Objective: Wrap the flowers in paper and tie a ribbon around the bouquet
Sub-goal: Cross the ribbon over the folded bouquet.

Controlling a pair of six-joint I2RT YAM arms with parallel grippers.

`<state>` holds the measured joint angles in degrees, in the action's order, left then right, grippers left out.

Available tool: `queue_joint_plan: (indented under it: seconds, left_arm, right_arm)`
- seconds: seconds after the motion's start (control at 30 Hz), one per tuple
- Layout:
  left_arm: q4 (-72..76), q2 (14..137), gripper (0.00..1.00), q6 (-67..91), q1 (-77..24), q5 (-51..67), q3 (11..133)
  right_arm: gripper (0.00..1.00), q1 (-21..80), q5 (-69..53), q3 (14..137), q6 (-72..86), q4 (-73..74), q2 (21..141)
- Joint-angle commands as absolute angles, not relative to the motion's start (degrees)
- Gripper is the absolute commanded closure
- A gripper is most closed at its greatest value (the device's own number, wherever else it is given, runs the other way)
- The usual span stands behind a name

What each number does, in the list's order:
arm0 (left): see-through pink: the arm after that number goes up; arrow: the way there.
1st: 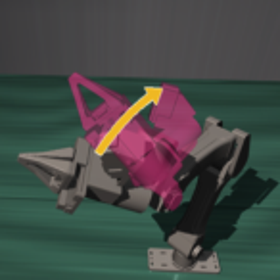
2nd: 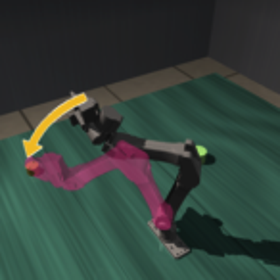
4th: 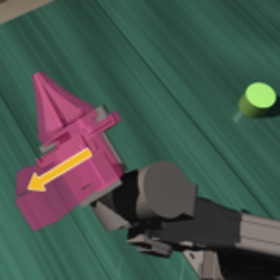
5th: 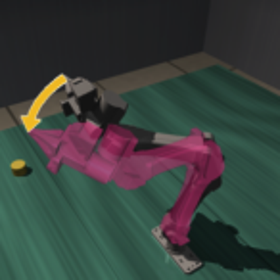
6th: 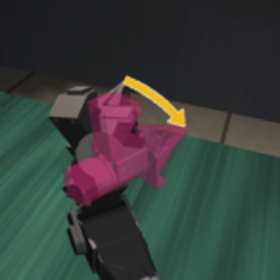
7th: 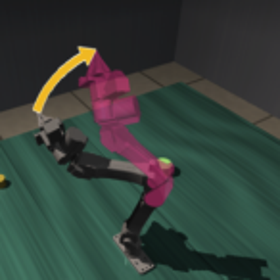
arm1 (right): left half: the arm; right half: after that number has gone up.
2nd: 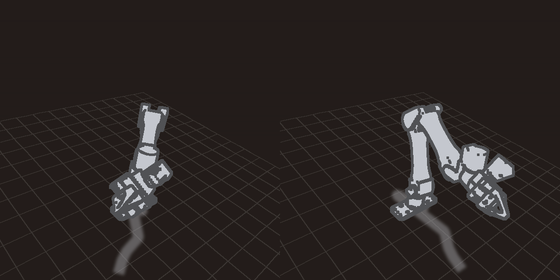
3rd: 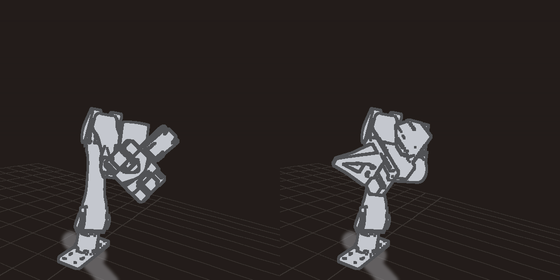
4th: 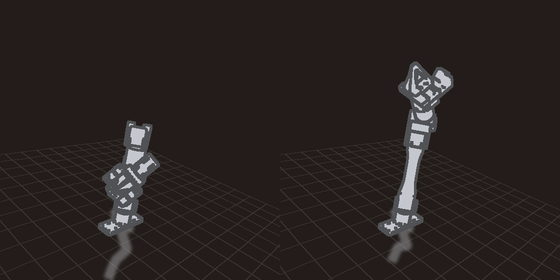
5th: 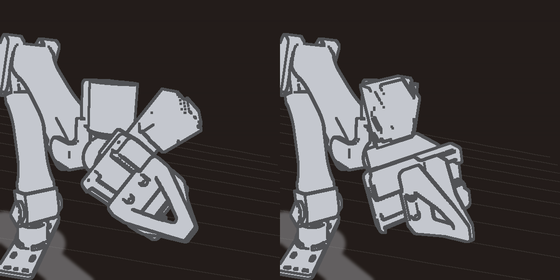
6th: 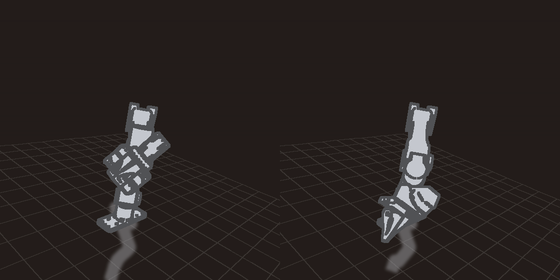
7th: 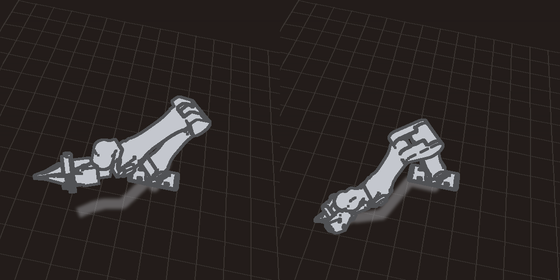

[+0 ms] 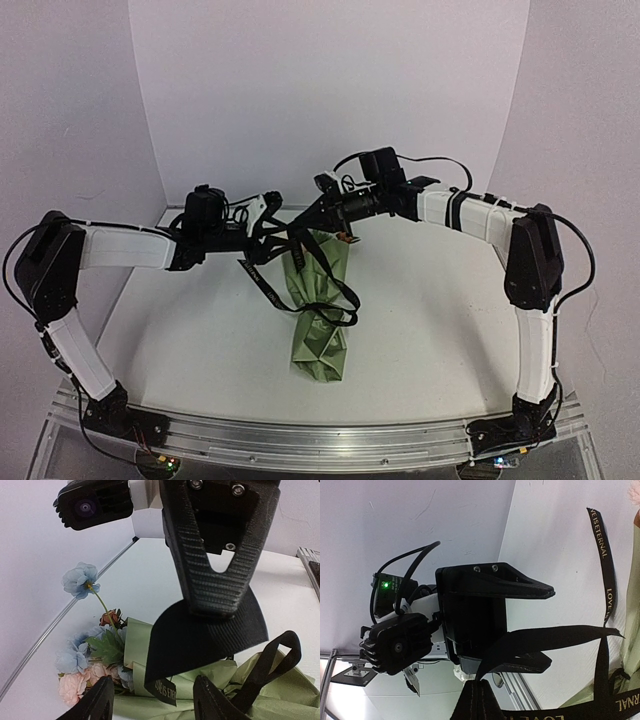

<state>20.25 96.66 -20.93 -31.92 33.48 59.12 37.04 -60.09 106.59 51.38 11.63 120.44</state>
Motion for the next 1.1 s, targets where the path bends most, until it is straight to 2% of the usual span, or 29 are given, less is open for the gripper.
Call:
queue_joint_plan:
  seconds: [0.0,0.27,0.33,0.5,0.57,0.67,0.77,0.9,1.07]
  left_arm:
    - [24.4,97.8,0.47,-19.9,-32.2,35.1,63.0]
    - [26.7,98.9,0.49,-19.2,-33.0,35.1,63.5]
    - [26.3,99.3,0.54,-19.2,-33.2,35.6,63.9]
    - [25.3,100.0,0.79,-16.8,-33.7,34.4,64.7]
    - [23.9,100.1,0.87,-14.8,-33.7,32.8,65.3]
    - [20.1,100.3,0.99,-10.0,-33.7,28.8,67.2]
    - [15.6,100.2,1.0,-5.1,-33.6,22.6,69.0]
    - [11.2,99.4,1.0,-0.2,-33.4,16.0,69.9]
    - [5.0,99.0,1.0,6.3,-33.4,10.5,71.6]
  right_arm:
    - [1.0,37.2,-61.3,105.9,50.1,10.8,118.1]
    - [1.0,37.2,-61.3,105.0,49.2,11.6,117.5]
    - [1.0,37.2,-61.2,105.1,48.8,12.0,117.4]
    - [0.98,37.2,-57.0,104.0,43.2,18.8,115.5]
    - [0.85,37.2,-53.3,101.9,39.2,21.8,113.6]
    - [0.61,37.2,-46.9,98.4,35.2,24.9,109.9]
    - [0.43,37.2,-40.4,94.2,32.0,28.8,105.6]
    - [0.35,37.6,-32.6,84.5,30.3,30.1,98.1]
    - [0.33,39.9,-27.1,72.1,28.6,29.5,91.9]
